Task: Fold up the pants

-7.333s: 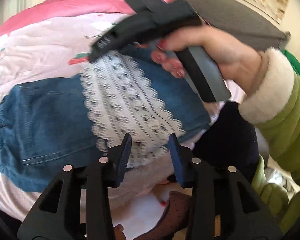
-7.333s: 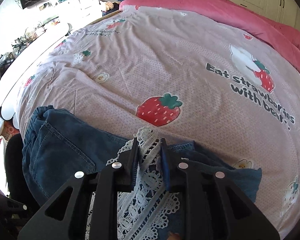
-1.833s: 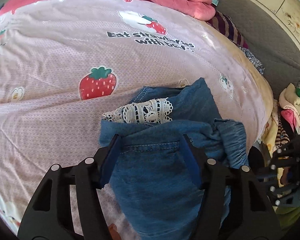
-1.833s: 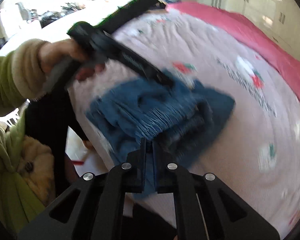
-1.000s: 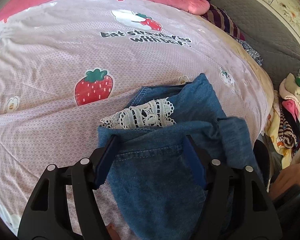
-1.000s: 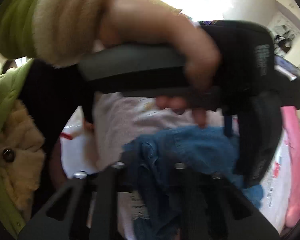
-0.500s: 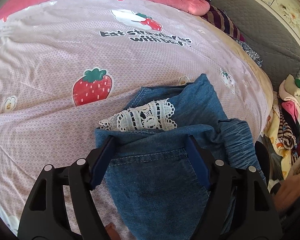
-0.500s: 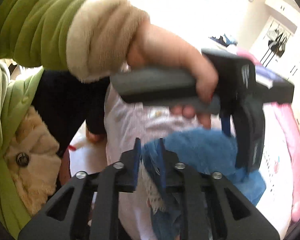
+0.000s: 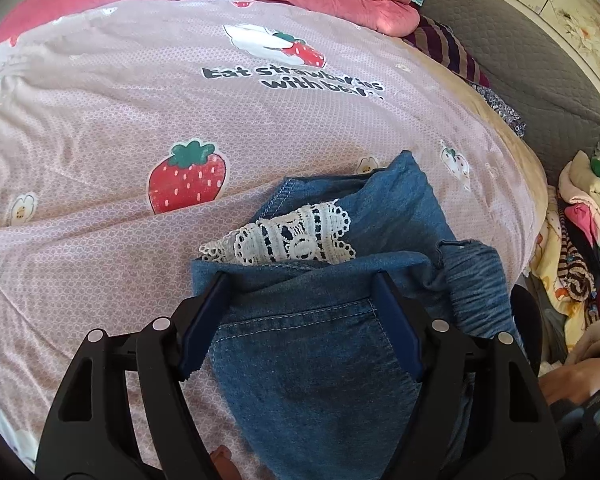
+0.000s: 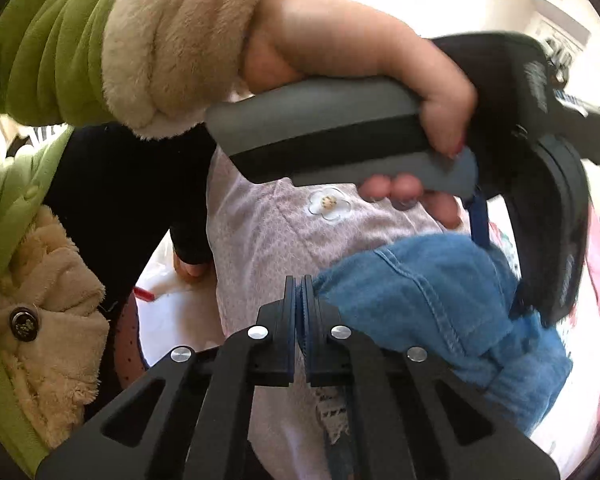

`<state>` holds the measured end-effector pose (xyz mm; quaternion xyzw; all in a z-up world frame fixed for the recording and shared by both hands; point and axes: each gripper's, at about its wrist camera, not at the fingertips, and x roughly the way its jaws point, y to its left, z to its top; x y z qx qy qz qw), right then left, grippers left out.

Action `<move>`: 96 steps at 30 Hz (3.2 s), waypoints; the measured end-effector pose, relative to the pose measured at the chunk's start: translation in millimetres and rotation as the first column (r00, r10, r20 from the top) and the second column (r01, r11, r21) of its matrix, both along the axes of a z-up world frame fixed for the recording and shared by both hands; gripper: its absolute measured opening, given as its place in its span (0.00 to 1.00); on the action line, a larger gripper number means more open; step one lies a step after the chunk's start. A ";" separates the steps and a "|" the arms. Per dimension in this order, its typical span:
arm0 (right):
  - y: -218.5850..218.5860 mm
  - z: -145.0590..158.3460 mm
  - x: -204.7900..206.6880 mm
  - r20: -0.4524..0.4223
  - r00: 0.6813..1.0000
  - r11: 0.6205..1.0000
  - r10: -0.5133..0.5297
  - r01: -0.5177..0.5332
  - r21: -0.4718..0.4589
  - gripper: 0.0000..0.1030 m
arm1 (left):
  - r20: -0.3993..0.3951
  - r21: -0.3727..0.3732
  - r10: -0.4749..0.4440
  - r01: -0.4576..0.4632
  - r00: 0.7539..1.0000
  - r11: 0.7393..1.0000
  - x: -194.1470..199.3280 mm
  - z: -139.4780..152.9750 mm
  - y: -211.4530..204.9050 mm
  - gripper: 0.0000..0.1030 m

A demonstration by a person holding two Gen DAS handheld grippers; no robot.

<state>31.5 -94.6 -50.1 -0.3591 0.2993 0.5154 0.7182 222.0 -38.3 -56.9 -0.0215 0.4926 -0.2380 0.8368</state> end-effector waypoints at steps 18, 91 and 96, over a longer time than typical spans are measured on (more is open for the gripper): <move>-66.0 71.1 -17.4 -0.147 0.972 0.925 -0.184 0.222 0.309 0.54 | 0.086 0.022 0.035 -0.037 0.996 0.999 -31.0 26.8 5.7 0.77; -84.6 6.8 245.7 -0.498 0.489 0.480 -0.716 0.863 0.159 0.60 | 0.232 0.100 0.287 -0.316 0.930 0.943 7.0 1.2 61.6 0.62; -89.2 18.4 235.0 -0.464 0.512 0.476 -0.723 0.856 0.203 0.67 | 0.252 0.103 0.296 -0.329 0.921 0.939 -1.7 10.2 65.5 0.67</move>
